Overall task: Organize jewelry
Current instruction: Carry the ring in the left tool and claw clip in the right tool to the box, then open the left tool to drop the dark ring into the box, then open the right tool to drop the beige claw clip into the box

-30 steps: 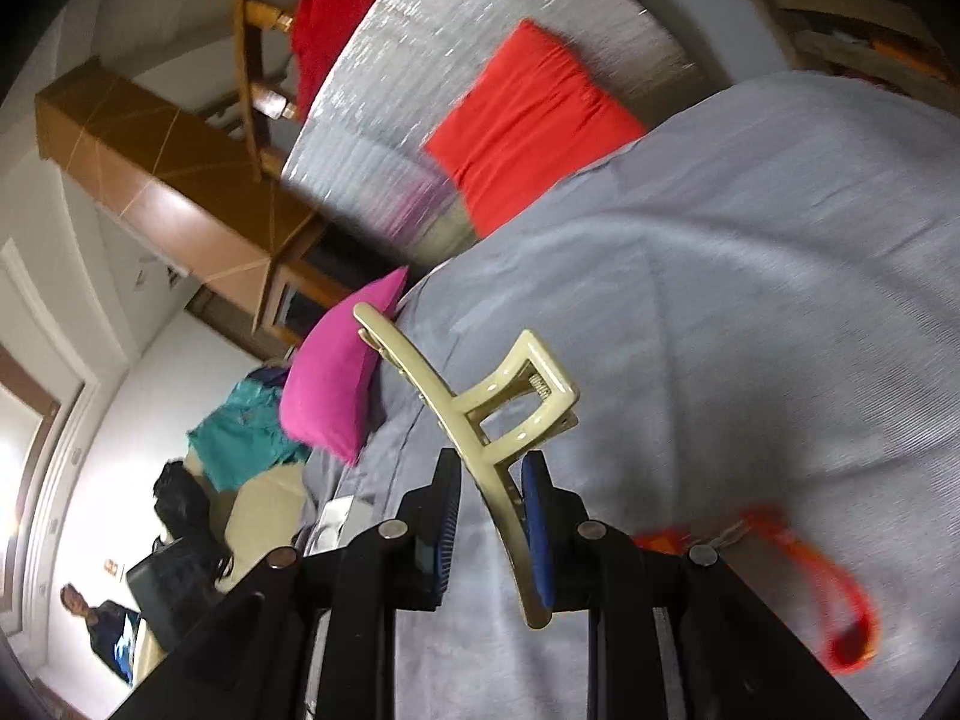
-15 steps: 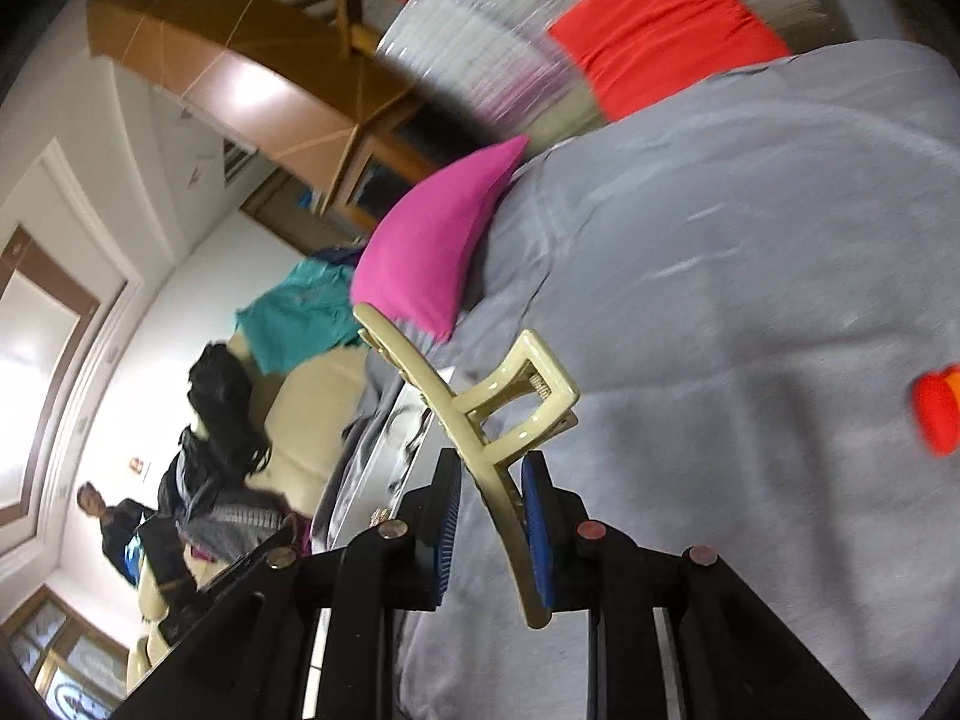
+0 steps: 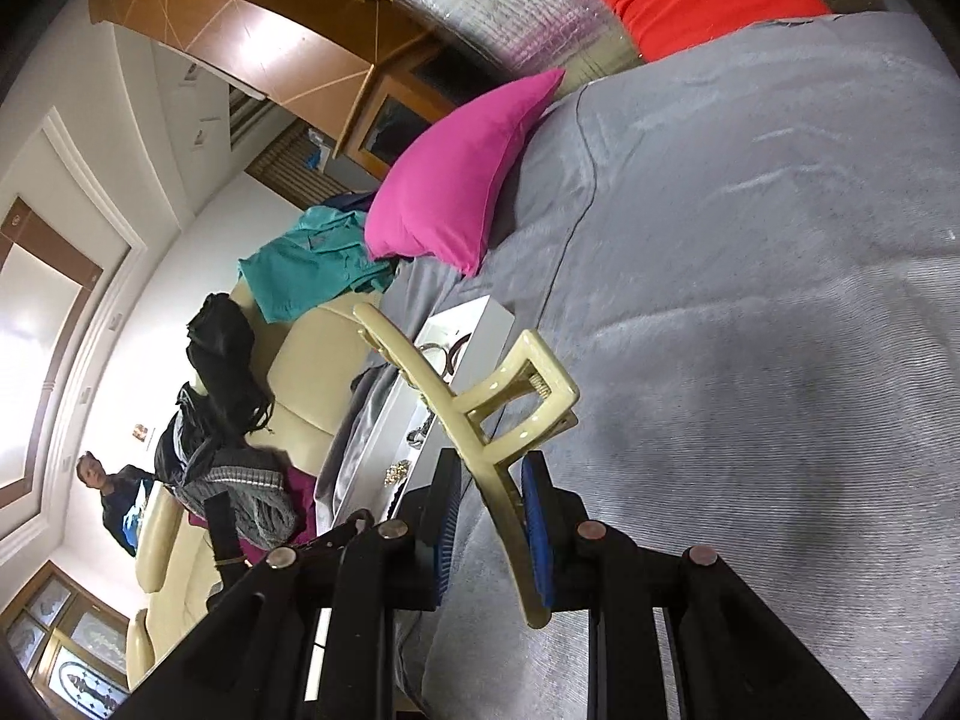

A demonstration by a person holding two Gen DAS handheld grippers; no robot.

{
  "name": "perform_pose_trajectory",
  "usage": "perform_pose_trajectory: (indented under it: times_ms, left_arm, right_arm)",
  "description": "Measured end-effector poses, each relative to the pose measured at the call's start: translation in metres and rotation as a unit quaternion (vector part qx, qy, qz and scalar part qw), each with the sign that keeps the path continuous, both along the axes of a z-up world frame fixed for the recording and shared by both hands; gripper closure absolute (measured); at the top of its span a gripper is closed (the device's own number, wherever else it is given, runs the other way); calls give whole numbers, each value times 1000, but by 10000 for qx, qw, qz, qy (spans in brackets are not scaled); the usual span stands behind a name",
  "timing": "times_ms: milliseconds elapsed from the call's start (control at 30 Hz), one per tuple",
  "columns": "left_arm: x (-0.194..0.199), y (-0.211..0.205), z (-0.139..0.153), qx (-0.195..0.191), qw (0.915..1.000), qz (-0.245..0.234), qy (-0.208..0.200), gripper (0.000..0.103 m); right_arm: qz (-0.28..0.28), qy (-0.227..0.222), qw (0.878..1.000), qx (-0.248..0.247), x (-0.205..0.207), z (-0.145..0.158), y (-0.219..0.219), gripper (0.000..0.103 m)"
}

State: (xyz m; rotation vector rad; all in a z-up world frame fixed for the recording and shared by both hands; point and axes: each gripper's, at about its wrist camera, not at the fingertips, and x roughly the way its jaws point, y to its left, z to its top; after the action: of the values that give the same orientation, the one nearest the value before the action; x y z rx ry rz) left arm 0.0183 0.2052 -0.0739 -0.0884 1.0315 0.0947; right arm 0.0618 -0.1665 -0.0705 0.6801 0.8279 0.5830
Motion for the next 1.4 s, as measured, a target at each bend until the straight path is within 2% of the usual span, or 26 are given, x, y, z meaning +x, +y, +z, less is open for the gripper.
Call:
perform_pose_trajectory:
  times_ms: [167, 333, 400, 467, 533, 567, 767, 900, 1000, 1167, 1267, 1400]
  left_arm:
    - [6, 3, -13, -57, 9995, 104, 296, 97]
    - [5, 9, -14, -159, 9988, 220, 396, 96]
    - [1, 11, -11, -311, 9985, 261, 356, 94]
    - [-2, 11, -8, -377, 9986, 242, 291, 84]
    - [-6, 10, -5, -347, 9989, 263, 196, 59]
    - [-8, 10, -2, -364, 9989, 272, 104, 54]
    - [-23, 13, 19, -318, 9976, 325, -522, 54]
    - [-36, 25, 31, -219, 9911, 764, -1068, 54]
    - [-40, 35, 36, -78, 9854, 1076, -1318, 53]
    - [-44, 46, 40, 284, 9782, 1457, -1450, 52]
    - [-44, 46, 39, 198, 9801, 1355, -1436, 52]
    - [-42, 38, 38, 224, 9837, 1091, -1414, 52]
  right_arm:
    - [66, 50, 10000, -32, 5, -4, 8, 80]
    - [103, 46, 9999, -88, 6, -5, 12, 80]
    - [123, 33, 9999, -112, 6, -4, 14, 80]
    - [159, 22, 9998, -148, 7, -4, 18, 80]
    - [208, 10, 9995, -237, 9, -2, 25, 80]
    - [220, -2, 9994, -270, 9, -2, 28, 80]
    - [421, -84, 9981, -439, 18, 9, 61, 80]
    - [626, -201, 9970, -414, 31, 23, 100, 80]
    - [826, -281, 9951, -469, 38, 33, 136, 80]
    - [1000, -279, 9932, -522, 52, 38, 193, 80]
    - [995, -88, 9933, -577, 60, 30, 221, 80]
    - [995, 130, 9895, -1036, 67, 11, 252, 80]
